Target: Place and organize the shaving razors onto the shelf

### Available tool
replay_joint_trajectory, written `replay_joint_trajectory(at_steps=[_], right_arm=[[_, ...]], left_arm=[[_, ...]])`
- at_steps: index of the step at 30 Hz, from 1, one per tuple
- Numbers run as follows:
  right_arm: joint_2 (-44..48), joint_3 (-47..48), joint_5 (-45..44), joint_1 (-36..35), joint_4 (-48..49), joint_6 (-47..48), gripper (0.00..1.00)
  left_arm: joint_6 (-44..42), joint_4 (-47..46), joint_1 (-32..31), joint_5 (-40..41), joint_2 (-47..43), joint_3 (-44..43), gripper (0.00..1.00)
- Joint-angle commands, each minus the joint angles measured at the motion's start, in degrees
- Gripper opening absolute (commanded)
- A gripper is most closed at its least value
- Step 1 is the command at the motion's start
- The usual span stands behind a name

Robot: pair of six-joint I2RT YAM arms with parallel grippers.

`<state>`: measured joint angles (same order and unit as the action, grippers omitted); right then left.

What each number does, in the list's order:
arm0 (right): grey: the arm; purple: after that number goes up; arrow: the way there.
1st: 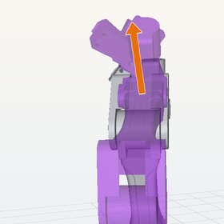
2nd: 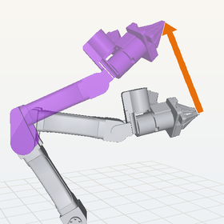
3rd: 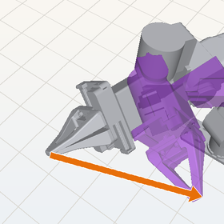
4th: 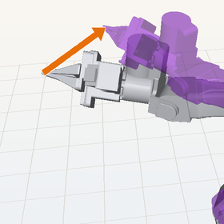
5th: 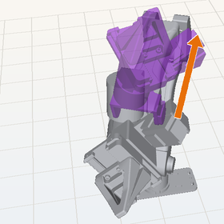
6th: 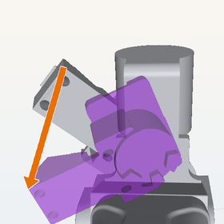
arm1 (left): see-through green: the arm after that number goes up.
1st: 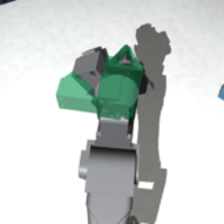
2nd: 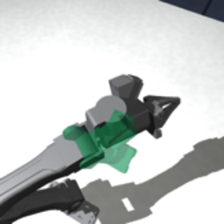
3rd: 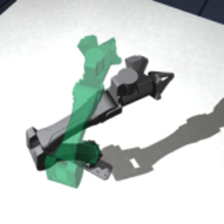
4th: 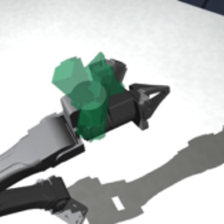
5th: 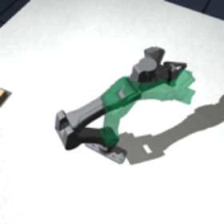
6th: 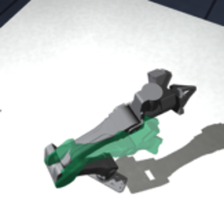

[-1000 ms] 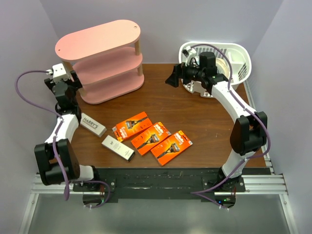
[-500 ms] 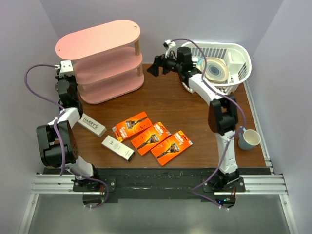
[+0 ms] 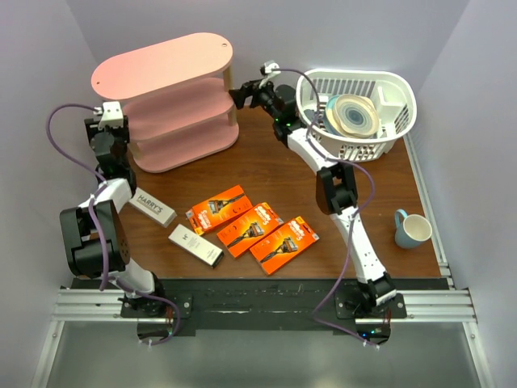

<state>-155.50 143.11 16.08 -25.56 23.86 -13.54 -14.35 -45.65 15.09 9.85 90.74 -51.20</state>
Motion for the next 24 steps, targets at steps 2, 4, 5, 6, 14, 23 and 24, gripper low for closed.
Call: replay_joint_trajectory(at_steps=[2,4,5,6,14,23,24], right_arm=[[-4.72,9.64,-8.69,-3.70,8.30,5.36,0.99],[-5.86,10.87,-10.00,-4.67,8.92,5.37,0.99],[-7.17,12.01,-10.27,-4.93,9.27,5.45,0.99],[-7.71,12.45,-10.19,-5.37,9.63,5.89,0.99],[-10.26,16.06,-11.32,-7.40,15.08,13.19,0.44],[-6.58,13.53,-12.12,-5.29,13.85,16.62,0.00],[-5.87,12.82,-11.77,-5.03,13.76,16.44,0.00]], left_arm=[[1.34,3.01,-0.06,-1.06,-1.97,-0.92,0.70],[1.52,3.20,0.02,-1.06,-1.88,-0.92,0.70],[1.43,3.28,0.02,-0.97,-1.88,-1.01,0.70],[1.34,3.20,-0.06,-0.88,-1.88,-1.09,0.70],[-0.41,3.99,-0.06,0.34,-0.83,-3.46,0.70],[-1.82,-1.80,0.11,-0.96,1.81,-3.82,0.70],[-2.08,-2.33,0.03,-1.23,2.07,-3.82,0.70]])
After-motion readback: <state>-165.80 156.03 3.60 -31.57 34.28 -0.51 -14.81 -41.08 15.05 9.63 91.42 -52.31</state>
